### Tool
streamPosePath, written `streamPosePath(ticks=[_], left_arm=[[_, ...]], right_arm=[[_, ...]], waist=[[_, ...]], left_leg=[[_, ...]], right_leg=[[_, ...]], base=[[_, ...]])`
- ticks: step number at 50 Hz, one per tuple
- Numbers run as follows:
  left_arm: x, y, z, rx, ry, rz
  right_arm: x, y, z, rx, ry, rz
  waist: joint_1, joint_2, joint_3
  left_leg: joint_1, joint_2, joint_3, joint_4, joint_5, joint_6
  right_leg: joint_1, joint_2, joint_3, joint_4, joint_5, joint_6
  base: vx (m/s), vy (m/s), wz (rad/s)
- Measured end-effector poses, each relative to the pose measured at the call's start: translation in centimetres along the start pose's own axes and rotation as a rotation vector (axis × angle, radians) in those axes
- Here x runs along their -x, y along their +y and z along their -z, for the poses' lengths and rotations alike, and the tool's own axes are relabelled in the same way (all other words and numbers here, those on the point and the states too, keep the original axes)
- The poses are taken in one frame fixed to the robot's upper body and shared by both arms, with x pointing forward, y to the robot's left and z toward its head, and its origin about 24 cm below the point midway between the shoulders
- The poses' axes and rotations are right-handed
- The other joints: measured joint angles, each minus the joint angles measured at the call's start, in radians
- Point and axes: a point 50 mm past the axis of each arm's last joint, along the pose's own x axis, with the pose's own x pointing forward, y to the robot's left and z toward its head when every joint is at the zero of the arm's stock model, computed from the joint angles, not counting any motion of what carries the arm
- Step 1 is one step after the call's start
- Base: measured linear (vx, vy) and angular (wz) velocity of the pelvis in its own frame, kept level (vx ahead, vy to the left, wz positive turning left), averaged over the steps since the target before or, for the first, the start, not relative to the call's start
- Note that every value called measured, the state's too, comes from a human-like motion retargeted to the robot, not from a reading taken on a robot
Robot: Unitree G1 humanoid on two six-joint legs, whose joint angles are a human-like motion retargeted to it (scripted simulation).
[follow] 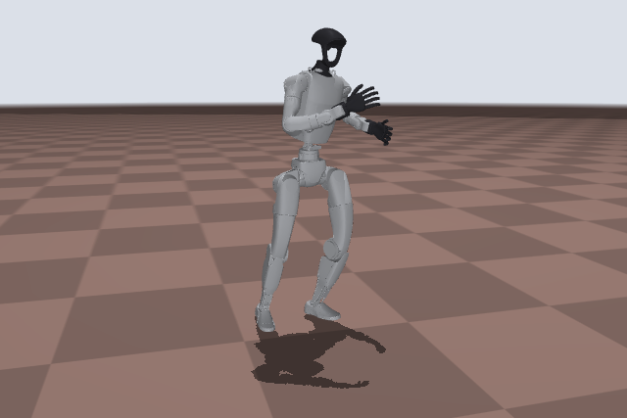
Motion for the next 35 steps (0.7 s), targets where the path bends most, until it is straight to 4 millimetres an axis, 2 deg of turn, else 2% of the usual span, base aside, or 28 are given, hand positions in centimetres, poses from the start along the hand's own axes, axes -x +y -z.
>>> streamPosePath(ticks=[3, 5, 7, 8, 10, 12, 13, 15, 17, 18, 20, 22, 23, 25, 27, 29, 31, 32, 33, 34, 35], left_arm=[[2.1, 1.8, 0.1, -0.033, 0.068, -0.060], [2.9, 2.2, 0.8, -0.077, 0.108, -0.087], [2.7, 1.6, 1.6, -0.152, 0.103, -0.109], [2.0, 1.0, 1.9, -0.183, 0.074, -0.117], [-0.7, -1.1, 2.0, -0.180, -0.034, -0.138], [-5.1, -3.9, 0.2, -0.047, -0.227, -0.171], [-7.6, -5.7, -1.7, 0.140, -0.338, -0.184], [-11.6, -9.7, -6.4, 0.211, -0.527, -0.098], [-13.7, -14.1, -11.7, 0.368, -0.681, -0.051], [-13.6, -16.7, -14.5, 0.482, -0.751, 0.086], [-12.5, -20.6, -19.4, 0.448, -0.949, 0.227], [-9.5, -24.0, -23.6, 0.539, -1.112, 0.370], [-8.0, -25.1, -25.1, 0.560, -1.183, 0.450], [-5.2, -26.5, -27.5, 0.556, -1.316, 0.599], [-3.6, -27.4, -28.5, 0.508, -1.393, 0.708], [-3.6, -28.1, -28.3, 0.465, -1.385, 0.748], [-4.6, -28.7, -27.5, 0.409, -1.329, 0.715], [-5.0, -29.2, -26.8, 0.361, -1.292, 0.763], [-5.1, -30.0, -25.8, 0.324, -1.225, 0.917], [-6.2, -29.3, -25.1, 0.479, -1.129, 0.828], [-7.9, -27.7, -24.2, 0.709, -0.992, 0.605]], right_arm=[[-2.0, 1.5, -2.4, -0.082, -0.143, -0.078], [-2.7, 2.3, -3.6, -0.124, -0.199, -0.152], [-3.3, 2.7, -4.8, -0.122, -0.249, -0.247], [-3.5, 2.7, -5.4, -0.105, -0.273, -0.292], [-3.8, 2.6, -5.5, -0.093, -0.270, -0.352], [-2.9, 1.5, -2.9, -0.078, -0.150, -0.266], [-2.0, 0.6, -0.7, -0.038, -0.057, -0.158], [2.2, -2.2, 4.2, 0.225, 0.176, 0.089], [9.1, -4.9, 8.0, 0.542, 0.452, 0.268], [13.0, -5.9, 9.0, 0.610, 0.598, 0.326], [20.6, -6.5, 9.6, 0.572, 0.865, 0.419], [26.7, -5.8, 9.0, 0.461, 1.071, 0.527], [29.2, -5.1, 8.5, 0.430, 1.155, 0.570], [32.9, -3.5, 7.3, 0.396, 1.279, 0.636], [34.8, -2.1, 6.4, 0.359, 1.352, 0.651], [35.4, -1.5, 6.0, 0.338, 1.390, 0.592], [35.0, -1.8, 6.2, 0.366, 1.404, 0.479], [34.5, -2.0, 6.5, 0.384, 1.404, 0.421], [33.8, -2.4, 7.0, 0.393, 1.404, 0.376], [33.1, -2.9, 7.5, 0.425, 1.389, 0.393], [32.3, -3.4, 7.9, 0.467, 1.365, 0.441]], waist=[[0.065, 0.036, -0.034], [0.057, 0.074, -0.052], [0.008, 0.113, -0.045], [-0.019, 0.121, -0.035], [-0.066, 0.111, -0.019], [-0.105, 0.084, 0.003], [-0.115, 0.077, 0.017], [-0.142, 0.093, 0.031], [-0.204, 0.158, 0.040], [-0.249, 0.195, 0.042], [-0.364, 0.264, 0.042], [-0.485, 0.308, 0.048], [-0.538, 0.319, 0.048], [-0.634, 0.329, 0.046], [-0.705, 0.320, 0.037], [-0.754, 0.298, 0.021], [-0.790, 0.260, 0.006], [-0.802, 0.237, 0.006], [-0.808, 0.212, 0.019], [-0.803, 0.186, 0.033], [-0.793, 0.161, 0.048]], left_leg=[[0.069, 0.012, 0.142, -0.400, 0.120, -0.094], [0.086, 0.020, 0.292, -0.530, 0.211, -0.144], [0.117, 0.020, 0.424, -0.558, 0.208, -0.137], [0.127, 0.018, 0.436, -0.542, 0.158, -0.105], [0.108, 0.005, 0.353, -0.468, 0.054, -0.018], [0.050, -0.004, 0.230, -0.311, -0.011, 0.046], [0.046, -0.020, 0.163, -0.285, -0.014, 0.056], [0.050, -0.041, 0.010, -0.218, -0.004, 0.058], [0.088, -0.051, -0.175, -0.188, 0.022, 0.041], [0.113, -0.052, -0.275, -0.186, 0.039, 0.019], [0.161, -0.040, -0.469, -0.199, 0.079, -0.048], [0.200, -0.021, -0.629, -0.232, 0.130, -0.124], [0.214, -0.009, -0.681, -0.250, 0.156, -0.157], [0.228, 0.017, -0.701, -0.280, 0.204, -0.213], [0.234, 0.048, -0.577, -0.294, 0.234, -0.244], [0.247, 0.064, -0.399, -0.300, 0.236, -0.238], [0.280, 0.050, -0.245, -0.311, 0.209, -0.194], [0.306, 0.036, -0.191, -0.319, 0.186, -0.164], [0.341, 0.022, -0.162, -0.326, 0.156, -0.132], [0.371, 0.009, -0.153, -0.313, 0.125, -0.086], [0.398, -0.002, -0.156, -0.290, 0.093, -0.033]], right_leg=[[0.106, 0.098, -0.032, -0.033, 0.064, 0.004], [0.163, 0.162, -0.055, -0.002, 0.098, 0.007], [0.153, 0.202, -0.056, 0.149, 0.129, 0.032], [0.108, 0.209, -0.037, 0.279, 0.148, 0.058], [-0.049, 0.214, 0.048, 0.582, 0.211, 0.122], [-0.206, 0.233, 0.162, 0.851, 0.254, 0.149], [-0.272, 0.249, 0.213, 0.963, 0.245, 0.148], [-0.356, 0.250, 0.248, 1.127, 0.168, 0.103], [-0.381, 0.196, 0.191, 1.205, 0.078, 0.014], [-0.378, 0.169, 0.147, 1.217, 0.040, -0.023], [-0.370, 0.164, 0.082, 1.192, -0.013, -0.055], [-0.369, 0.196, 0.056, 1.104, -0.039, -0.031], [-0.373, 0.204, 0.047, 1.046, -0.047, -0.016], [-0.378, 0.180, 0.009, 0.908, -0.059, 0.001], [-0.368, 0.123, -0.050, 0.726, -0.059, 0.005], [-0.348, 0.078, -0.081, 0.494, -0.029, 0.020], [-0.320, 0.050, -0.052, 0.225, 0.015, 0.051], [-0.302, 0.040, -0.018, 0.095, 0.031, 0.069], [-0.279, 0.033, 0.030, -0.020, 0.036, 0.087], [-0.259, 0.022, 0.071, -0.089, 0.026, 0.099], [-0.238, 0.009, 0.108, -0.135, 0.009, 0.109]], base=[[0.73, 0.10, 0.70], [0.71, 0.12, 1.55], [0.64, 0.13, 2.11], [0.56, 0.11, 2.22], [0.50, 0.08, 2.21], [0.44, 0.06, 2.56], [0.41, 0.09, 3.09], [0.41, 0.14, 3.88], [0.44, 0.16, 4.95], [0.46, 0.11, 5.51], [0.46, 0.04, 5.75], [0.43, -0.03, 5.56], [0.40, -0.08, 5.12], [0.37, -0.11, 4.63], [0.35, -0.17, 3.83], [0.35, -0.23, 3.08], [0.37, -0.30, 2.61], [0.40, -0.34, 2.37], [0.42, -0.36, 2.07], [0.45, -0.37, 1.69], [0.45, -0.38, 1.20]])
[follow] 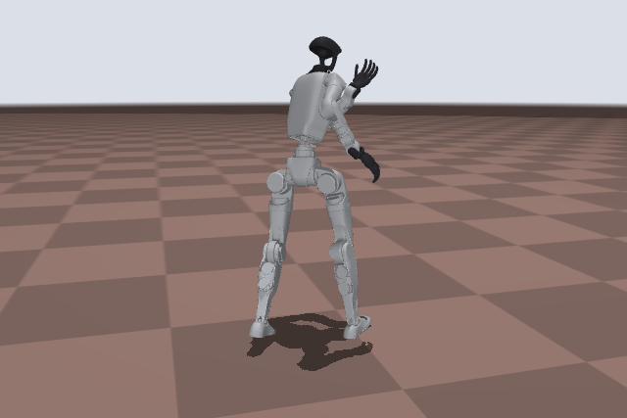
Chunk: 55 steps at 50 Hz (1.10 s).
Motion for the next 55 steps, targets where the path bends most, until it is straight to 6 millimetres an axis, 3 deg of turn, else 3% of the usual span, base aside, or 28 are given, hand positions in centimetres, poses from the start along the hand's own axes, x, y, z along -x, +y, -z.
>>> streamPosePath(ticks=[1, 2, 3, 5, 7, 9, 12, 15, 17, 19, 21, 23, 25, 27, 28, 30, 33, 35, 39, 43, 46, 48, 50, 52, 53, 55], left_arm=[[1.4, 0.7, 1.1, -0.269, 0.072, 0.291], [3.0, 2.6, 2.3, -0.512, 0.176, 0.442], [4.5, 5.9, 2.3, -0.735, 0.213, 0.346], [9.8, 10.4, 2.5, -0.844, 0.474, 0.401], [15.6, 14.8, 0.4, -0.945, 0.671, 0.225], [20.5, 17.4, -3.1, -1.018, 0.827, 0.070], [24.9, 18.7, -10.2, -1.043, 0.988, -0.136], [25.8, 17.8, -16.2, -1.061, 1.056, -0.247], [25.8, 17.0, -18.6, -1.071, 1.028, -0.342], [25.7, 16.4, -20.1, -1.081, 0.928, -0.456], [25.7, 16.2, -20.0, -1.076, 0.777, -0.566], [25.7, 16.9, -18.1, -1.018, 0.631, -0.668], [25.2, 18.4, -14.2, -0.907, 0.536, -0.732], [22.5, 19.6, -9.3, -0.811, 0.473, -0.712], [20.3, 19.6, -7.3, -0.796, 0.443, -0.654], [14.5, 18.4, -5.2, -0.810, 0.345, -0.445], [6.1, 14.2, -6.4, -0.849, 0.112, -0.053], [2.4, 10.9, -7.7, -0.883, -0.059, 0.123], [-0.3, 6.9, -8.8, -0.839, -0.296, 0.175], [-0.6, 7.4, -9.5, -0.705, -0.309, 0.083], [1.9, 11.1, -8.6, -0.694, -0.174, -0.064], [5.4, 14.5, -6.9, -0.760, 0.004, -0.221], [10.4, 17.9, -5.3, -0.879, 0.246, -0.369], [16.8, 19.7, -5.6, -0.907, 0.473, -0.505], [19.8, 19.8, -6.4, -0.896, 0.565, -0.560], [24.5, 19.1, -8.7, -0.877, 0.719, -0.627]], right_arm=[[-0.5, 0.1, -0.5, -0.011, -0.015, -0.040], [-1.1, 0.1, -1.2, -0.025, -0.035, -0.057], [-1.9, -0.2, -2.2, -0.048, -0.066, -0.030], [-3.7, -0.9, -4.9, -0.084, -0.160, -0.013], [-5.2, -1.9, -8.4, -0.103, -0.292, -0.014], [-6.5, -2.6, -13.0, -0.109, -0.443, -0.074], [-6.1, -3.4, -18.9, -0.131, -0.655, -0.163], [-4.0, -4.2, -22.2, -0.212, -0.831, -0.194], [-2.6, -4.6, -23.7, -0.289, -0.932, -0.230], [-1.3, -4.6, -25.1, -0.383, -1.024, -0.309], [-0.4, -4.1, -25.8, -0.489, -1.077, -0.434], [-0.4, -3.0, -25.3, -0.598, -1.043, -0.569], [-1.5, -1.2, -23.6, -0.680, -0.913, -0.630], [-3.0, 0.7, -20.6, -0.604, -0.742, -0.533], [-3.4, 1.4, -19.0, -0.501, -0.669, -0.459], [-3.5, 1.9, -15.9, -0.314, -0.563, -0.355], [-1.8, 1.1, -12.6, -0.394, -0.462, -0.396], [-0.6, 0.0, -11.1, -0.477, -0.417, -0.437], [0.4, -2.0, -10.0, -0.331, -0.402, -0.327], [-0.4, -1.9, -11.1, -0.184, -0.454, -0.231], [-1.8, -0.3, -13.6, -0.170, -0.543, -0.299], [-3.3, 0.8, -16.1, -0.096, -0.601, -0.360], [-4.7, 1.1, -19.8, 0.114, -0.679, -0.421], [-5.0, 0.3, -24.0, 0.343, -0.786, -0.423], [-4.7, -0.2, -25.8, 0.409, -0.839, -0.396], [-3.7, -1.2, -28.2, 0.380, -0.931, -0.319]], waist=[[0.015, -0.020, 0.005], [0.032, -0.033, 0.012], [0.055, -0.031, 0.021], [0.123, -0.016, 0.043], [0.212, -0.027, 0.049], [0.311, -0.060, 0.045], [0.478, -0.140, -0.001], [0.639, -0.222, -0.048], [0.709, -0.261, -0.055], [0.745, -0.278, -0.039], [0.752, -0.255, -0.006], [0.724, -0.223, 0.037], [0.671, -0.210, 0.070], [0.599, -0.227, 0.060], [0.558, -0.232, 0.055], [0.473, -0.227, 0.051], [0.348, -0.163, 0.059], [0.267, -0.107, 0.063], [0.144, -0.023, 0.047], [0.095, -0.027, 0.063], [0.109, -0.013, 0.045], [0.146, 0.009, 0.053], [0.205, 0.017, 0.081], [0.296, -0.003, 0.072], [0.350, -0.022, 0.058], [0.479, -0.075, 0.032]], left_leg=[[-0.034, 0.009, -0.021, 0.130, -0.036, 0.041], [-0.084, 0.025, -0.039, 0.283, -0.059, 0.072], [-0.168, 0.055, -0.053, 0.478, -0.053, 0.085], [-0.326, 0.132, -0.057, 0.813, 0.037, 0.049], [-0.425, 0.216, 0.003, 1.024, 0.074, 0.002], [-0.503, 0.261, 0.069, 1.133, -0.022, 0.046], [-0.577, 0.270, 0.180, 1.114, -0.157, 0.091], [-0.602, 0.235, 0.287, 0.899, -0.192, 0.089], [-0.587, 0.188, 0.341, 0.652, -0.181, 0.057], [-0.532, 0.141, 0.412, 0.339, -0.145, 0.008], [-0.453, 0.116, 0.479, 0.089, -0.065, -0.041], [-0.386, 0.101, 0.485, 0.047, -0.072, -0.023], [-0.346, 0.086, 0.417, 0.125, -0.181, 0.019], [-0.380, 0.067, 0.345, 0.244, -0.264, 0.045], [-0.385, 0.052, 0.315, 0.265, -0.280, 0.048], [-0.374, 0.024, 0.253, 0.273, -0.293, 0.048], [-0.293, 0.011, 0.156, 0.182, -0.258, 0.009], [-0.226, 0.024, 0.103, 0.103, -0.207, -0.026], [-0.109, 0.045, 0.019, -0.002, -0.083, -0.076], [0.024, 0.025, -0.023, 0.020, 0.004, -0.090], [-0.031, 0.067, -0.026, 0.312, 0.033, -0.071], [-0.106, 0.109, -0.025, 0.542, 0.096, -0.052], [-0.188, 0.125, -0.030, 0.736, 0.144, 0.003], [-0.296, 0.095, -0.029, 0.874, 0.101, 0.033], [-0.354, 0.070, -0.022, 0.911, 0.070, 0.045], [-0.448, 0.031, 0.023, 0.916, 0.022, 0.065]], right_leg=[[0.020, -0.006, -0.001, 0.009, -0.039, -0.017], [0.035, -0.006, -0.006, 0.028, -0.080, -0.040], [0.040, 0.005, -0.018, 0.070, -0.126, -0.074], [0.035, 0.043, -0.026, 0.173, -0.195, -0.140], [0.015, 0.054, -0.010, 0.300, -0.244, -0.164], [0.038, 0.041, 0.010, 0.296, -0.245, -0.153], [0.083, -0.017, 0.041, 0.250, -0.189, -0.117], [0.146, -0.088, 0.059, 0.162, -0.052, -0.072], [0.188, -0.126, 0.070, 0.116, 0.051, -0.040], [0.234, -0.142, 0.080, 0.095, 0.137, -0.015], [0.294, -0.120, 0.075, 0.117, 0.186, -0.019], [0.342, -0.108, 0.042, 0.209, 0.197, -0.043], [0.327, -0.115, 0.009, 0.412, 0.175, -0.063], [0.197, -0.123, 0.025, 0.712, 0.109, -0.057], [0.136, -0.112, 0.040, 0.824, 0.063, -0.067], [0.028, -0.083, 0.047, 0.978, -0.024, -0.088], [-0.072, -0.043, -0.019, 0.987, -0.098, -0.121], [-0.111, -0.023, -0.083, 0.884, -0.120, -0.126], [-0.118, 0.019, -0.116, 0.406, -0.091, -0.078], [-0.040, 0.009, -0.035, 0.019, -0.020, -0.014], [-0.030, 0.009, -0.039, 0.167, -0.075, -0.056], [0.000, 0.027, -0.045, 0.260, -0.157, -0.108], [0.071, 0.052, -0.032, 0.232, -0.185, -0.146], [0.081, 0.051, -0.004, 0.262, -0.204, -0.142], [0.084, 0.044, 0.013, 0.259, -0.202, -0.134], [0.111, 0.023, 0.047, 0.218, -0.172, -0.113]], base=[[0.44, -0.38, 0.84], [0.43, -0.37, 0.47], [0.43, -0.34, 0.20], [0.46, -0.28, -0.16], [0.54, -0.20, -0.46], [0.56, -0.13, -0.50], [0.67, 0.05, -0.47], [0.73, 0.22, -0.20], [0.73, 0.32, 0.13], [0.70, 0.38, 0.38], [0.70, 0.41, 0.68], [0.70, 0.41, 1.22], [0.71, 0.36, 1.61], [0.72, 0.26, 1.79], [0.70, 0.19, 1.92], [0.71, 0.14, 1.98], [0.74, 0.08, 1.83], [0.79, -0.02, 1.55], [0.86, -0.15, 1.17], [0.96, -0.28, 0.82], [0.98, -0.27, 0.32], [0.88, -0.28, -0.04], [0.79, -0.30, -0.40], [0.82, -0.25, -0.76], [0.85, -0.20, -0.85], [0.86, -0.17, -0.85]])
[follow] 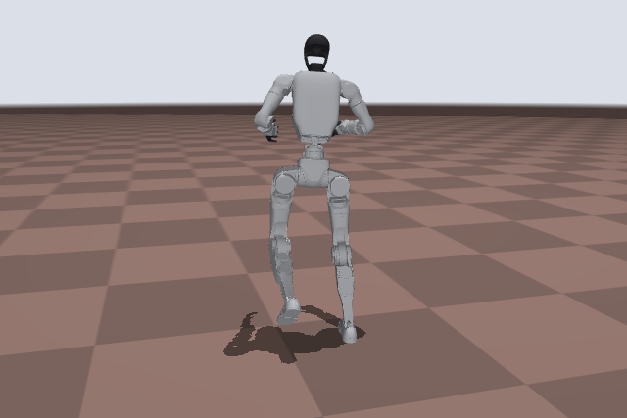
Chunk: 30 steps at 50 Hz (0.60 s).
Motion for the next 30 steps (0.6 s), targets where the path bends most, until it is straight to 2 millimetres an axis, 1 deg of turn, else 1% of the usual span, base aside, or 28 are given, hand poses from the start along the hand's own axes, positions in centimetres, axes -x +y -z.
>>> streamPosePath(ticks=[2, 5, 7, 8, 10, 12, 13, 14, 15, 17, 18, 19, 20, 21, 22, 23, 24, 25, 26, 27, 28, 30], left_arm=[[3.2, 2.4, 0.5, -0.066, 0.113, 0.037], [6.4, 5.8, -0.1, -0.167, 0.252, 0.093], [7.7, 7.8, -0.7, -0.200, 0.310, 0.072], [8.2, 8.6, -1.0, -0.208, 0.325, 0.050], [8.7, 9.6, -1.6, -0.209, 0.318, -0.004], [8.4, 9.1, -1.5, -0.173, 0.257, -0.052], [7.7, 8.4, -1.3, -0.141, 0.212, -0.065], [6.6, 7.4, -1.1, -0.106, 0.159, -0.063], [5.3, 6.2, -1.0, -0.069, 0.101, -0.051], [1.0, 3.3, -1.6, -0.019, -0.048, 0.007], [-1.5, 1.6, -2.7, 0.008, -0.140, 0.034], [-3.6, 0.0, -4.4, 0.062, -0.239, 0.056], [-5.4, -1.6, -6.6, 0.130, -0.340, 0.078], [-6.7, -3.0, -9.1, 0.177, -0.448, 0.117], [-7.6, -4.4, -11.7, 0.222, -0.555, 0.155], [-8.1, -5.5, -14.2, 0.263, -0.660, 0.188], [-8.2, -6.5, -16.6, 0.287, -0.761, 0.208], [-8.0, -7.3, -18.8, 0.305, -0.859, 0.222], [-7.6, -8.0, -20.5, 0.299, -0.946, 0.231], [-7.2, -8.6, -22.2, 0.280, -1.034, 0.236], [-6.8, -9.1, -23.8, 0.234, -1.123, 0.233], [-5.9, -9.9, -26.3, 0.186, -1.266, 0.231]], right_arm=[[0.4, -0.8, -1.2, -0.142, -0.074, 0.099], [1.3, -0.9, -2.3, -0.379, -0.176, 0.131], [1.7, -1.0, -2.9, -0.395, -0.221, 0.105], [1.9, -1.1, -3.2, -0.379, -0.239, 0.094], [2.3, -0.8, -3.7, -0.357, -0.268, 0.087], [2.8, 0.2, -3.5, -0.406, -0.271, 0.111], [3.0, 1.0, -3.0, -0.459, -0.256, 0.139], [3.3, 1.8, -2.2, -0.519, -0.219, 0.179], [3.6, 2.7, -1.3, -0.580, -0.170, 0.226], [4.4, 4.8, 1.4, -0.575, -0.003, 0.322], [5.1, 5.7, 2.7, -0.506, 0.089, 0.356], [6.2, 6.6, 3.7, -0.441, 0.169, 0.371], [7.5, 7.5, 4.5, -0.377, 0.245, 0.372], [9.0, 7.8, 4.9, -0.401, 0.277, 0.377], [10.5, 8.1, 5.1, -0.443, 0.304, 0.377], [12.0, 8.2, 5.1, -0.523, 0.315, 0.370], [13.4, 8.1, 5.2, -0.594, 0.325, 0.357], [14.6, 7.9, 5.2, -0.661, 0.334, 0.340], [15.8, 7.6, 5.4, -0.679, 0.352, 0.319], [16.8, 7.3, 5.6, -0.685, 0.371, 0.305], [17.4, 6.8, 6.0, -0.664, 0.391, 0.307], [18.6, 5.9, 6.9, -0.586, 0.448, 0.310]], waist=[[0.147, -0.061, -0.015], [0.346, -0.135, -0.026], [0.424, -0.142, -0.029], [0.447, -0.134, -0.029], [0.462, -0.092, -0.022], [0.427, -0.033, 0.005], [0.396, -0.008, 0.026], [0.363, 0.006, 0.049], [0.329, 0.013, 0.075], [0.281, -0.015, 0.092], [0.260, -0.037, 0.085], [0.232, -0.053, 0.068], [0.201, -0.068, 0.047], [0.151, -0.058, 0.026], [0.095, -0.043, 0.007], [0.028, -0.017, -0.009], [-0.044, 0.015, -0.021], [-0.118, 0.049, -0.031], [-0.183, 0.076, -0.045], [-0.241, 0.102, -0.055], [-0.284, 0.128, -0.057], [-0.348, 0.144, -0.056]], left_leg=[[-0.055, -0.020, 0.085, -0.094, -0.029, 0.009], [-0.083, -0.045, 0.222, -0.372, -0.029, -0.013], [-0.064, -0.051, 0.297, -0.636, -0.012, -0.052], [-0.044, -0.050, 0.328, -0.775, -0.012, -0.078], [0.001, -0.047, 0.335, -0.999, -0.024, -0.136], [0.047, -0.052, 0.241, -1.068, 0.016, -0.164], [0.077, -0.058, 0.189, -1.055, 0.028, -0.155], [0.110, -0.065, 0.151, -1.020, -0.004, -0.134], [0.144, -0.073, 0.121, -0.975, -0.058, -0.107], [0.168, -0.094, 0.086, -0.886, -0.158, -0.064], [0.159, -0.108, 0.072, -0.853, -0.185, -0.048], [0.156, -0.118, 0.055, -0.832, -0.204, -0.034], [0.155, -0.127, 0.038, -0.816, -0.220, -0.021], [0.171, -0.123, 0.016, -0.829, -0.217, -0.030], [0.191, -0.116, -0.007, -0.844, -0.211, -0.042], [0.218, -0.102, -0.033, -0.865, -0.197, -0.057], [0.246, -0.083, -0.059, -0.885, -0.176, -0.076], [0.275, -0.061, -0.085, -0.906, -0.152, -0.095], [0.290, -0.042, -0.104, -0.907, -0.125, -0.118], [0.307, -0.024, -0.121, -0.915, -0.095, -0.140], [0.327, -0.010, -0.136, -0.940, -0.056, -0.161], [0.375, -0.011, -0.155, -0.960, 0.005, -0.180]], right_leg=[[0.039, -0.030, 0.036, -0.060, 0.059, 0.026], [0.090, -0.067, 0.085, -0.131, 0.165, 0.071], [0.128, -0.059, 0.105, -0.157, 0.228, 0.091], [0.154, -0.043, 0.112, -0.166, 0.254, 0.097], [0.234, 0.006, 0.121, -0.175, 0.292, 0.095], [0.339, 0.056, 0.123, -0.161, 0.326, 0.075], [0.384, 0.074, 0.120, -0.133, 0.347, 0.068], [0.405, 0.086, 0.115, -0.064, 0.367, 0.077], [0.413, 0.094, 0.108, 0.026, 0.388, 0.093], [0.289, 0.083, 0.090, 0.345, 0.390, 0.146], [0.192, 0.063, 0.076, 0.507, 0.365, 0.148], [0.089, 0.035, 0.056, 0.649, 0.342, 0.152], [-0.017, 0.004, 0.034, 0.783, 0.321, 0.157], [-0.075, -0.013, 0.008, 0.817, 0.266, 0.110], [-0.124, -0.024, -0.019, 0.834, 0.217, 0.068], [-0.158, -0.023, -0.046, 0.816, 0.181, 0.038], [-0.180, -0.014, -0.071, 0.767, 0.155, 0.022], [-0.195, -0.002, -0.096, 0.702, 0.134, 0.012], [-0.205, 0.010, -0.110, 0.603, 0.122, 0.014], [-0.208, 0.023, -0.121, 0.480, 0.113, 0.011], [-0.196, 0.039, -0.126, 0.309, 0.110, -0.003], [-0.175, 0.030, -0.149, 0.005, 0.131, 0.025]], base=[[0.88, -0.10, -0.87], [0.90, 0.00, -0.84], [0.91, 0.10, -0.57], [0.92, 0.15, -0.31], [0.94, 0.18, 0.04], [0.96, 0.18, 0.72], [0.96, 0.17, 1.21], [0.95, 0.16, 1.44], [0.94, 0.13, 1.39], [0.92, 0.08, 1.16], [0.91, 0.04, 0.97], [0.92, 0.02, 0.92], [0.93, 0.03, 1.03], [0.93, 0.03, 1.18], [0.93, 0.02, 1.39], [0.94, -0.02, 1.48], [0.95, -0.07, 1.55], [0.97, -0.12, 1.46], [0.97, -0.17, 1.30], [0.94, -0.22, 1.00], [0.92, -0.26, 0.76], [0.96, -0.31, 0.49]])
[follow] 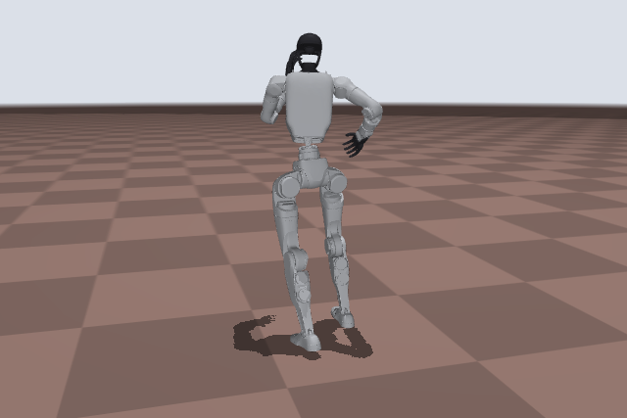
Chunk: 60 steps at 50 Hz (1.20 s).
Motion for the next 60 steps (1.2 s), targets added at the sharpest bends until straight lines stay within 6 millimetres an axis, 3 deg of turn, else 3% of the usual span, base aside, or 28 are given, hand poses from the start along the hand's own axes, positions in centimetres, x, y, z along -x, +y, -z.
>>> streamPosePath(ticks=[3, 5, 7, 10, 12, 14, 15, 17, 18, 22, 25, 28, 30, 32, 33, 35, 38, 40, 42, 45, 48, 51, 54, 55, 57, 58, 60], left_arm=[[-0.7, -0.5, -0.5, -0.030, -0.062, 0.036], [0.6, 0.1, 0.3, -0.025, 0.007, 0.026], [4.1, 1.6, 2.5, -0.050, 0.193, -0.015], [13.2, 4.5, 5.5, -0.200, 0.615, -0.094], [20.7, 6.6, 4.0, -0.248, 0.908, -0.183], [25.7, 8.4, 0.4, -0.268, 1.123, -0.239], [27.5, 9.1, -1.7, -0.268, 1.215, -0.258], [29.2, 10.5, -4.9, -0.283, 1.346, -0.226], [29.6, 11.3, -6.5, -0.299, 1.408, -0.197], [29.6, 14.1, -10.7, -0.363, 1.572, -0.089], [29.6, 15.2, -11.7, -0.364, 1.619, -0.155], [30.6, 14.2, -10.0, -0.281, 1.597, -0.189], [31.0, 12.5, -6.9, -0.195, 1.550, -0.160], [29.7, 10.1, -2.3, -0.118, 1.434, -0.066], [28.2, 8.6, 0.1, -0.088, 1.352, -0.009], [23.4, 5.6, 4.1, -0.026, 1.141, 0.070], [14.4, 2.1, 5.8, 0.081, 0.778, 0.117], [9.5, 0.9, 4.9, 0.088, 0.552, 0.140], [6.3, 0.5, 3.6, 0.058, 0.371, 0.139], [3.4, 0.0, 2.0, 0.008, 0.188, 0.137], [1.9, 0.2, 1.3, -0.044, 0.094, 0.117], [2.3, 1.2, 1.2, -0.065, 0.104, 0.084], [6.1, 3.5, 2.9, -0.118, 0.294, 0.009], [8.4, 4.3, 3.8, -0.159, 0.405, -0.028], [15.1, 6.2, 5.3, -0.301, 0.694, -0.107], [19.1, 7.1, 5.0, -0.372, 0.848, -0.131], [25.2, 8.6, 2.8, -0.521, 1.082, -0.065]], right_arm=[[-0.6, -0.8, 0.9, 0.076, 0.043, 0.049], [-1.9, -0.2, 1.0, 0.049, 0.031, 0.058], [-4.3, 1.3, 0.1, -0.032, -0.030, 0.045], [-8.4, 3.5, -3.3, -0.119, -0.181, 0.012], [-10.0, 4.3, -6.8, -0.141, -0.328, 0.008], [-10.9, 4.9, -11.4, -0.195, -0.509, 0.016], [-11.0, 5.1, -13.7, -0.231, -0.599, 0.019], [-11.0, 5.4, -18.1, -0.293, -0.775, 0.034], [-10.7, 5.4, -19.8, -0.312, -0.847, 0.046], [-9.3, 5.6, -24.0, -0.294, -1.051, 0.037], [-8.4, 5.8, -25.0, -0.246, -1.118, -0.040], [-7.5, 6.5, -23.2, -0.245, -1.070, -0.179], [-7.4, 7.0, -20.1, -0.281, -0.940, -0.216], [-7.7, 7.4, -15.5, -0.315, -0.754, -0.084], [-7.8, 7.6, -12.8, -0.275, -0.635, 0.002], [-7.0, 7.7, -7.2, -0.189, -0.393, 0.131], [-3.3, 5.9, -2.7, -0.187, -0.192, 0.159], [-1.0, 3.8, -2.4, -0.161, -0.167, 0.101], [0.2, 1.9, -3.1, -0.095, -0.175, 0.010], [0.6, 0.0, -3.8, -0.042, -0.163, -0.085], [0.1, -1.4, -3.5, 0.000, -0.117, -0.115], [-1.3, -1.5, -2.7, 0.021, -0.092, -0.101], [-4.2, 0.7, -2.8, -0.050, -0.146, -0.061], [-5.4, 1.7, -3.2, -0.088, -0.176, -0.053], [-7.4, 3.9, -5.5, -0.202, -0.285, -0.020], [-7.8, 4.8, -6.7, -0.254, -0.342, -0.017], [-8.7, 6.6, -10.3, -0.294, -0.493, -0.056]], waist=[[-0.030, -0.030, 0.026], [-0.025, -0.057, 0.060], [-0.011, -0.075, 0.104], [0.037, -0.064, 0.132], [0.112, -0.072, 0.083], [0.224, -0.110, 0.053], [0.290, -0.134, 0.037], [0.432, -0.184, 0.029], [0.508, -0.211, 0.021], [0.731, -0.279, -0.013], [0.777, -0.271, -0.042], [0.735, -0.205, -0.015], [0.696, -0.188, 0.040], [0.677, -0.199, 0.105], [0.671, -0.214, 0.126], [0.639, -0.246, 0.137], [0.490, -0.235, 0.093], [0.338, -0.192, 0.053], [0.179, -0.140, 0.024], [0.002, -0.085, -0.013], [-0.087, -0.077, -0.025], [-0.090, -0.108, 0.013], [-0.038, -0.126, 0.076], [-0.018, -0.118, 0.090], [0.040, -0.094, 0.082], [0.084, -0.093, 0.053], [0.187, -0.117, 0.026]], left_leg=[[0.112, -0.020, -0.003, -0.007, 0.053, -0.003], [0.177, -0.028, 0.004, 0.043, 0.078, 0.006], [0.161, -0.008, 0.025, 0.244, 0.098, 0.017], [-0.008, 0.060, 0.061, 0.666, 0.162, 0.019], [-0.144, 0.096, 0.112, 0.876, 0.141, 0.016], [-0.237, 0.088, 0.151, 0.963, 0.078, 0.064], [-0.278, 0.080, 0.173, 0.979, 0.049, 0.086], [-0.339, 0.041, 0.209, 0.912, -0.012, 0.157], [-0.359, 0.026, 0.237, 0.854, -0.032, 0.166], [-0.408, -0.030, 0.290, 0.457, -0.040, 0.150], [-0.398, -0.028, 0.324, 0.107, -0.013, 0.110], [-0.342, -0.039, 0.304, -0.018, 0.041, 0.067], [-0.287, -0.057, 0.274, 0.075, -0.039, 0.106], [-0.225, -0.073, 0.240, 0.182, -0.171, 0.133], [-0.210, -0.085, 0.230, 0.216, -0.212, 0.139], [-0.198, -0.104, 0.215, 0.255, -0.261, 0.153], [-0.165, -0.092, 0.164, 0.233, -0.266, 0.145], [-0.120, -0.063, 0.114, 0.177, -0.224, 0.118], [-0.063, -0.028, 0.068, 0.106, -0.150, 0.088], [0.003, 0.007, 0.026, 0.028, -0.022, 0.047], [0.075, 0.003, 0.014, 0.013, 0.071, 0.010], [0.181, -0.006, 0.026, 0.071, 0.120, 0.013], [0.149, 0.006, 0.043, 0.375, 0.171, 0.067], [0.095, 0.019, 0.043, 0.521, 0.198, 0.078], [-0.059, 0.024, 0.025, 0.775, 0.205, 0.073], [-0.137, 0.021, 0.032, 0.870, 0.183, 0.049], [-0.253, -0.004, 0.046, 0.963, 0.113, 0.084]], right_leg=[[0.023, -0.040, -0.108, -0.247, 0.038, 0.087], [0.057, -0.055, -0.173, -0.262, 0.093, 0.103], [0.106, -0.045, -0.163, -0.187, 0.046, 0.046], [0.118, -0.007, -0.110, -0.030, -0.099, -0.055], [0.060, -0.022, -0.076, 0.133, -0.161, -0.057], [0.089, -0.026, -0.027, 0.125, -0.162, -0.038], [0.109, -0.028, 0.002, 0.108, -0.154, -0.029], [0.193, -0.039, 0.058, -0.026, -0.094, -0.020], [0.219, -0.053, 0.088, -0.055, -0.069, -0.014], [0.311, -0.098, 0.162, -0.138, 0.040, 0.025], [0.400, -0.080, 0.166, -0.163, 0.105, 0.031], [0.560, -0.029, 0.152, -0.148, 0.164, 0.013], [0.630, -0.027, 0.143, -0.048, 0.202, 0.026], [0.592, -0.042, 0.149, 0.203, 0.233, 0.070], [0.529, -0.056, 0.155, 0.359, 0.237, 0.089], [0.370, -0.095, 0.150, 0.633, 0.187, 0.078], [0.152, -0.142, 0.075, 0.823, 0.044, 0.014], [0.068, -0.140, 0.000, 0.789, -0.023, -0.012], [0.029, -0.117, -0.070, 0.634, -0.046, -0.006], [0.007, -0.081, -0.140, 0.254, -0.021, 0.024], [0.021, -0.072, -0.183, -0.156, 0.019, 0.087], [0.047, -0.058, -0.137, -0.259, 0.068, 0.099], [0.101, -0.023, -0.060, -0.149, 0.021, 0.010], [0.108, -0.005, -0.039, -0.096, -0.028, -0.026], [0.091, 0.022, -0.005, -0.003, -0.101, -0.056], [0.058, 0.021, 0.015, 0.077, -0.133, -0.055], [0.099, 0.020, 0.054, 0.049, -0.139, -0.046]], base=[[1.02, -0.37, 0.05], [1.01, -0.37, -0.40], [0.98, -0.36, -0.56], [0.95, -0.29, -0.71], [1.00, -0.19, -1.02], [0.97, -0.18, -1.32], [0.93, -0.15, -1.42], [0.91, -0.08, -1.39], [0.95, 0.02, -1.35], [0.98, 0.17, -0.88], [1.00, 0.28, 0.11], [1.02, 0.27, 0.95], [1.02, 0.23, 1.23], [0.99, 0.15, 0.86], [0.95, 0.09, 0.62], [0.91, 0.04, 0.64], [0.91, 0.02, 1.00], [0.93, -0.03, 1.28], [0.95, -0.12, 1.17], [0.95, -0.24, 0.71], [0.99, -0.37, 0.14], [1.04, -0.37, -0.59], [1.01, -0.28, -1.15], [0.98, -0.20, -1.09], [0.99, -0.14, -1.08], [1.01, -0.11, -1.12], [0.99, -0.11, -1.09]])
